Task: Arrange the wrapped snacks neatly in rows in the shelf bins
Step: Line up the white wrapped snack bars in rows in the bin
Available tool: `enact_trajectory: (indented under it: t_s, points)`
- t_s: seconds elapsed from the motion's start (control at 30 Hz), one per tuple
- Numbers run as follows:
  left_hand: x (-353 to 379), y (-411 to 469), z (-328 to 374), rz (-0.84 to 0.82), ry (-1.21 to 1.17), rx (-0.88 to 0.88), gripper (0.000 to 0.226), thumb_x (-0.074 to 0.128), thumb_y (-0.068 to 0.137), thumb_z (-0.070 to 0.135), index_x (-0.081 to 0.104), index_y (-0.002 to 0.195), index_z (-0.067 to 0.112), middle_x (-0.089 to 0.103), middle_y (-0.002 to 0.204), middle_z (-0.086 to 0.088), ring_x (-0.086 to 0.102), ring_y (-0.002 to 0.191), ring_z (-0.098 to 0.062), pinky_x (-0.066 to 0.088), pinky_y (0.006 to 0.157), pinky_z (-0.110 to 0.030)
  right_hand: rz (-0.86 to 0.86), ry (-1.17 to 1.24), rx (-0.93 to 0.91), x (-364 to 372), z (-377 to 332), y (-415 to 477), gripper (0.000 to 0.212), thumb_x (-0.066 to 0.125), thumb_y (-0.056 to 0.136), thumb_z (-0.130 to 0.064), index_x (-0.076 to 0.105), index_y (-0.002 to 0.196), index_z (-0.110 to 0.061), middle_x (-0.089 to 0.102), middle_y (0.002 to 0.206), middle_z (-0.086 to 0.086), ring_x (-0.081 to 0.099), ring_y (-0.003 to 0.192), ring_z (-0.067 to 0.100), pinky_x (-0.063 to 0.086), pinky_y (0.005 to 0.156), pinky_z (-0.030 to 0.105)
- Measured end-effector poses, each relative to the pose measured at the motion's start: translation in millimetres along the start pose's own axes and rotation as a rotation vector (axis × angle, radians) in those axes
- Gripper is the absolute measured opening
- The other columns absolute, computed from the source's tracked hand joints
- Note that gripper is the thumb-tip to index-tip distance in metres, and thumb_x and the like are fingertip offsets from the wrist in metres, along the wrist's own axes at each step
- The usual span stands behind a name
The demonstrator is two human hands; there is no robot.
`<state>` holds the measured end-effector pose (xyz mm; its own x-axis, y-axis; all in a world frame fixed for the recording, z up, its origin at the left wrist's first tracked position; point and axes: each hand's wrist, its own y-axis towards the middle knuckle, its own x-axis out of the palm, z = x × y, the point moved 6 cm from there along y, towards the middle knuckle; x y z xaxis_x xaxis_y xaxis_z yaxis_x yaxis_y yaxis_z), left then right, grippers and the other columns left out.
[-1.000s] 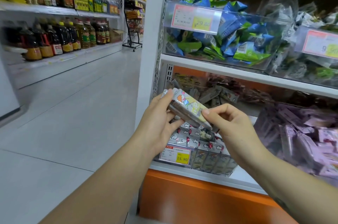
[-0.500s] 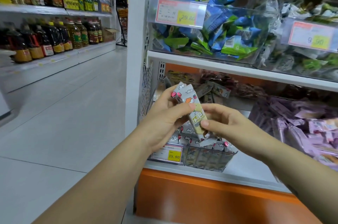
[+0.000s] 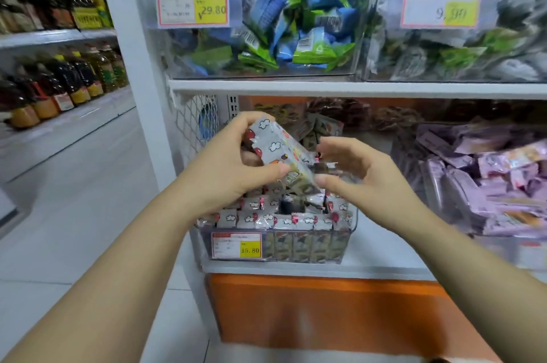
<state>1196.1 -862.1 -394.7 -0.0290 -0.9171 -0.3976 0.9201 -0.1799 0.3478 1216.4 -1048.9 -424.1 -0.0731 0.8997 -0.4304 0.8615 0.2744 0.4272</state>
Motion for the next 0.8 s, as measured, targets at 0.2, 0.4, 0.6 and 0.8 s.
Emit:
enact_trajectory:
  t_s: [0.2, 0.4, 0.6, 0.8]
  points:
    - [5, 28, -5, -0.031, 0.373, -0.037, 0.063, 0.077, 0.076, 0.030, 0.040, 0.127, 0.038, 0.063, 0.104, 0.013, 0.064, 0.084, -0.004, 0.053, 0.079, -0.022, 0.183, -0.056, 0.074, -29, 44, -7, 0.024, 0.068, 0.085, -0.019, 0.062, 0.106, -0.030, 0.064, 0.107, -0.019, 0.059, 0.106, 0.003, 0.044, 0.098, 0.024]
    - [32, 49, -17, -0.221, 0.700, -0.125, 0.064, 0.072, 0.079, 0.040, 0.039, 0.134, 0.031, 0.055, 0.118, 0.011, 0.056, 0.086, -0.007, 0.040, 0.068, -0.017, 0.023, -0.120, 0.204, -27, 68, -14, 0.029, 0.065, 0.087, -0.026, 0.055, 0.113, -0.033, 0.055, 0.114, -0.016, 0.050, 0.109, 0.003, 0.037, 0.090, 0.021]
    - [66, 55, -47, -0.557, 0.862, -0.256, 0.076, 0.071, 0.077, 0.048, 0.033, 0.139, 0.026, 0.043, 0.141, 0.006, 0.046, 0.116, -0.012, 0.037, 0.091, -0.026, -0.072, -0.054, 0.264, -22, 77, -15, 0.043, 0.067, 0.085, -0.030, 0.047, 0.123, -0.035, 0.049, 0.122, -0.015, 0.054, 0.105, 0.006, 0.047, 0.091, 0.031]
    - [85, 64, -70, -0.750, 0.964, -0.437, 0.071, 0.069, 0.082, 0.036, 0.032, 0.138, 0.016, 0.059, 0.109, -0.008, 0.057, 0.084, -0.021, 0.045, 0.068, -0.028, -0.075, -0.017, 0.269, -23, 78, -12, 0.043, 0.066, 0.086, -0.031, 0.050, 0.126, -0.031, 0.052, 0.124, -0.012, 0.060, 0.096, 0.005, 0.043, 0.072, 0.019]
